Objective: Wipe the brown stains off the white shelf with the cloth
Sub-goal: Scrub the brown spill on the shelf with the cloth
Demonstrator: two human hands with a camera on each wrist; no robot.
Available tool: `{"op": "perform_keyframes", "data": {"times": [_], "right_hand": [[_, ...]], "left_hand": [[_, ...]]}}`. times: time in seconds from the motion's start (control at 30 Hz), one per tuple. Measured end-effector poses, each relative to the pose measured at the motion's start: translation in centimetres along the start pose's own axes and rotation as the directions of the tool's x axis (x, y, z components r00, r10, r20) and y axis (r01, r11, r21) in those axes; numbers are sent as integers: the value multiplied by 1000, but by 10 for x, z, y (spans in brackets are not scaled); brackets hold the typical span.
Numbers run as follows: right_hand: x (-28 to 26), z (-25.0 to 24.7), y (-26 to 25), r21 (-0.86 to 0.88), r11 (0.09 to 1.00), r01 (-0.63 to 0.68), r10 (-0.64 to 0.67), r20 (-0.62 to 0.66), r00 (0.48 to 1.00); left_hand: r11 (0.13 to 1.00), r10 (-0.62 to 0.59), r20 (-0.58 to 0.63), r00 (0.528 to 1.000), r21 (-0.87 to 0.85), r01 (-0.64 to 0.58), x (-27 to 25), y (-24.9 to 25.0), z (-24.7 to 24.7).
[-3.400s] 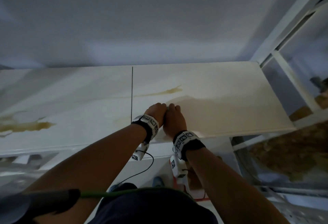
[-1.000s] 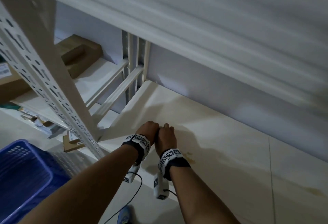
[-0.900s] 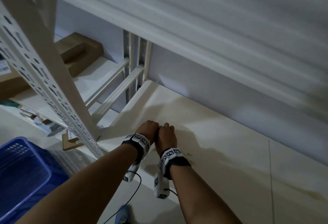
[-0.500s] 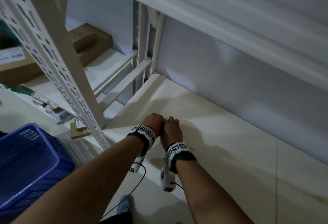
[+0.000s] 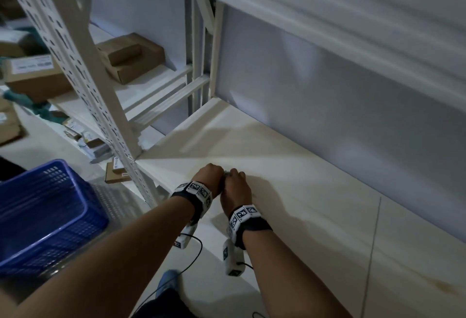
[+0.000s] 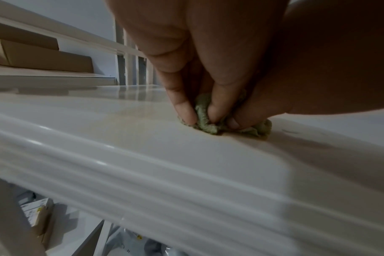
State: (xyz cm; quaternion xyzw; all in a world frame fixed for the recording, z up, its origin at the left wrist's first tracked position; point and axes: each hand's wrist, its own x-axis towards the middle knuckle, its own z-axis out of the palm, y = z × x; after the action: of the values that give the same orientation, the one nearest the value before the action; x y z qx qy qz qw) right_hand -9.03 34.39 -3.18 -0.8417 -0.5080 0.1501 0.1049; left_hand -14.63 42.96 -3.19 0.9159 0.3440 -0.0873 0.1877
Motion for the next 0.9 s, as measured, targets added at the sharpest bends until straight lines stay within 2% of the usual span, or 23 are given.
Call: {"op": "perform_keyframes", "data": {"times": [0.4, 0.7, 0.9], "right_hand": [[-63, 3, 76, 7, 987, 159, -159, -25, 987], [-100, -4, 132, 33, 972, 232, -229, -70, 971], [-119, -2, 155, 77, 972, 224, -216, -98, 971]], "left_hand": [[972, -213, -87, 973, -117, 203, -51, 84, 46], [960, -265, -112, 958, -126, 251, -65, 142, 73], [964, -255, -82, 964, -94, 247, -74, 168, 82]]}}
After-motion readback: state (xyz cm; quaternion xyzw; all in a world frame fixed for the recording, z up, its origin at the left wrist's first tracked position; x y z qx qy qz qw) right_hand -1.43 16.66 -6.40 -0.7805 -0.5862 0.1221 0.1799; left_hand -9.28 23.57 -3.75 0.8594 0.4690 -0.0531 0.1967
